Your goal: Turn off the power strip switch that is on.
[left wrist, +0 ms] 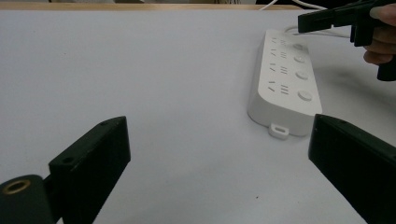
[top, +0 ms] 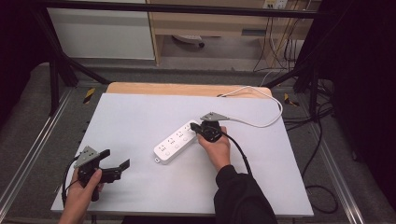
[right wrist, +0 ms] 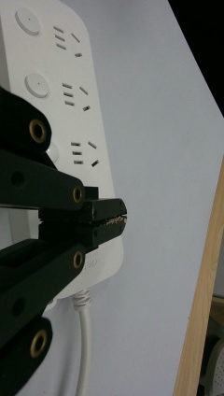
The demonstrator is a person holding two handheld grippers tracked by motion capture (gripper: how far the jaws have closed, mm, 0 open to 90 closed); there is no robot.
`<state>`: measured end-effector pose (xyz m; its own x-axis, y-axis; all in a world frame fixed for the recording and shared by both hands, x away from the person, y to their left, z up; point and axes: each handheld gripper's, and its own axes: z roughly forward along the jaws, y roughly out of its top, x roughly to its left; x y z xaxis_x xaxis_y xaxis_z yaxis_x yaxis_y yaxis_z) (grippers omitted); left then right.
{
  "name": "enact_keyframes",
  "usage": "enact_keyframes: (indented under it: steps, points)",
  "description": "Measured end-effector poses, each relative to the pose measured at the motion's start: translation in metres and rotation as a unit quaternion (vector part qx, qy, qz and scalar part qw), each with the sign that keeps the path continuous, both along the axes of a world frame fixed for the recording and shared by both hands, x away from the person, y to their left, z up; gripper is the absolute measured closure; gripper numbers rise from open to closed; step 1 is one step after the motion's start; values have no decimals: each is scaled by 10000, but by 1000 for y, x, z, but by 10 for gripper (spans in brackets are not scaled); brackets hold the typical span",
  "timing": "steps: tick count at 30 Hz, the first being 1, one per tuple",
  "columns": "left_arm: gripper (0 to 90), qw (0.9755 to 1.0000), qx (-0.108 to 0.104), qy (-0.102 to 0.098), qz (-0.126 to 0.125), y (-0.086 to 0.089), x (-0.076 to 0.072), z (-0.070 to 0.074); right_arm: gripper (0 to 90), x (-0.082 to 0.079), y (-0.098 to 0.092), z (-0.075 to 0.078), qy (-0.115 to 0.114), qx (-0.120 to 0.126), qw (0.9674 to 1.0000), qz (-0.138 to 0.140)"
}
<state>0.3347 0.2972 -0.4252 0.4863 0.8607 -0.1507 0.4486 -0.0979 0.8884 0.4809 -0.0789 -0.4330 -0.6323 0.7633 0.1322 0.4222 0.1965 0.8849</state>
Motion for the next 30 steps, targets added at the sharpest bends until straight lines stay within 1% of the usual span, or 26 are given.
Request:
enact_keyframes:
  steps: [20,25,30]
  points:
    - [53,10000,36,-9,-11,0,0,0,900,-3,6,-4,-35,20,10000,44]
    - [53,10000,48,-12,-13,0,0,0,900,-7,10,-6,-26,-22,9999,123]
    - [53,10000,50,-14,-11,0,0,0,900,-12,12,-7,-89,18,9998,153]
